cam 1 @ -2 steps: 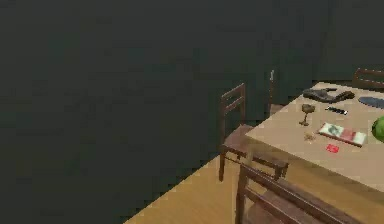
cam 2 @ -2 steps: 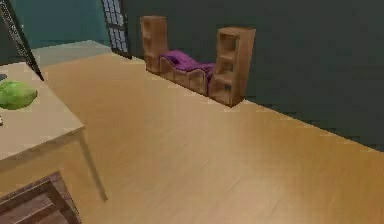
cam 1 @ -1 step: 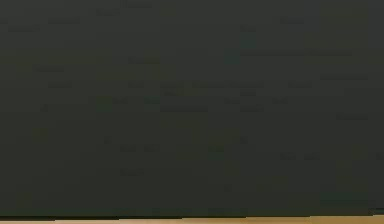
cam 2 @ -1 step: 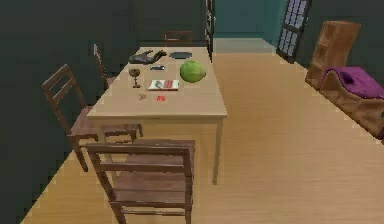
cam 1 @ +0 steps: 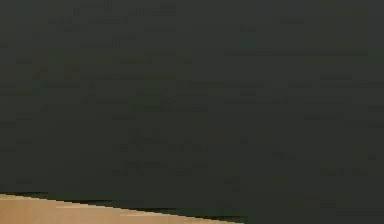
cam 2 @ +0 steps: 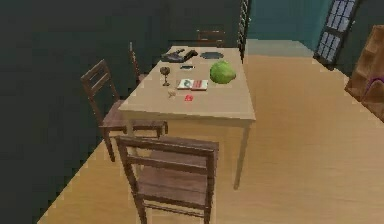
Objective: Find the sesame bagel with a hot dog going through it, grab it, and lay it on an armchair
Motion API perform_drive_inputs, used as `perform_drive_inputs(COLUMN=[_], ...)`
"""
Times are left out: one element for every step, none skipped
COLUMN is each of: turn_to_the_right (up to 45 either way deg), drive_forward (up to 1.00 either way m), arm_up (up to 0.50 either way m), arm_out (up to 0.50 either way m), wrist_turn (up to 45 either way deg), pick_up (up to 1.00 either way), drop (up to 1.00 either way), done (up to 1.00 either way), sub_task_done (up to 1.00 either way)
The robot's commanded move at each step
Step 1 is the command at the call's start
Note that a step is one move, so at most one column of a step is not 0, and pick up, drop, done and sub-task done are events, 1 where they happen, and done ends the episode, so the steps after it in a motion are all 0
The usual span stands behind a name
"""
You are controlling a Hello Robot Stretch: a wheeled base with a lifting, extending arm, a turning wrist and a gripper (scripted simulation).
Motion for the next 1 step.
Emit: perform_drive_inputs(turn_to_the_right=[-3.0], drive_forward=[0.0], arm_up=[0.0], arm_out=[0.0], wrist_turn=[0.0], pick_up=[0.0], drop=[0.0], done=[0.0], sub_task_done=[0.0])
